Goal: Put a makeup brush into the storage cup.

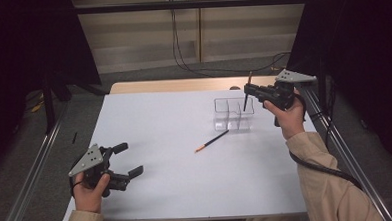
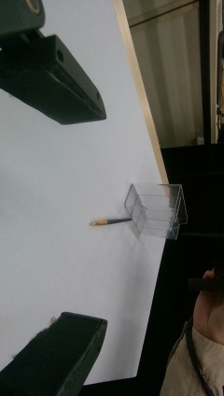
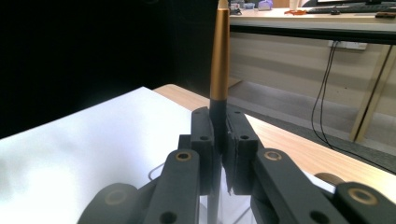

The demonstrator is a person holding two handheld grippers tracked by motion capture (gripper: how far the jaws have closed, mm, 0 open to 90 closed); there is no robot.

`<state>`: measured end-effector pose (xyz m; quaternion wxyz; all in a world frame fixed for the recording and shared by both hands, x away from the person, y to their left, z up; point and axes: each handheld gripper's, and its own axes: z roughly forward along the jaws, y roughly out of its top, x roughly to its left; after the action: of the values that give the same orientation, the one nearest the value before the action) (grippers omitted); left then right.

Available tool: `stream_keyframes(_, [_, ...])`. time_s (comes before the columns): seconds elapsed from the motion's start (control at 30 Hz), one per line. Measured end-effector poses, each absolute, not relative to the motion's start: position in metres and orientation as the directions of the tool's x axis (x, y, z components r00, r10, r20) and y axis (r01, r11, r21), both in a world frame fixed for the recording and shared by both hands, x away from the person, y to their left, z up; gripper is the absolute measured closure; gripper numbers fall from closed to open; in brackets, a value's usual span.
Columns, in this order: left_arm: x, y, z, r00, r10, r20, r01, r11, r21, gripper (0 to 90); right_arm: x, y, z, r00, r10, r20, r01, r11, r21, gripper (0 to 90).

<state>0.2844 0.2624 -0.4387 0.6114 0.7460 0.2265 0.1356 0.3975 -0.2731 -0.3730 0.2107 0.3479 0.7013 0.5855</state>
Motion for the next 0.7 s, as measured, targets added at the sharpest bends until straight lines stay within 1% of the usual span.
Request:
stream_keyframes(0.43, [0.2842,0.2631,-0.4396,0.858,0.507,-0.076,0.174,-0.150,0.973,2.4,0.4013,-0.2716,-0.3807,-0.658,0.748,0.082,0.243,0.109,0.964,83.3])
stream_keyframes(0.7, [0.2840,0.2630,-0.4398,0.857,0.509,-0.077,0.176,-0.149,0.973,2.3,0.4028,-0.2723,-0.3827,-0.649,0.757,0.077,0.237,0.106,0.966,83.3])
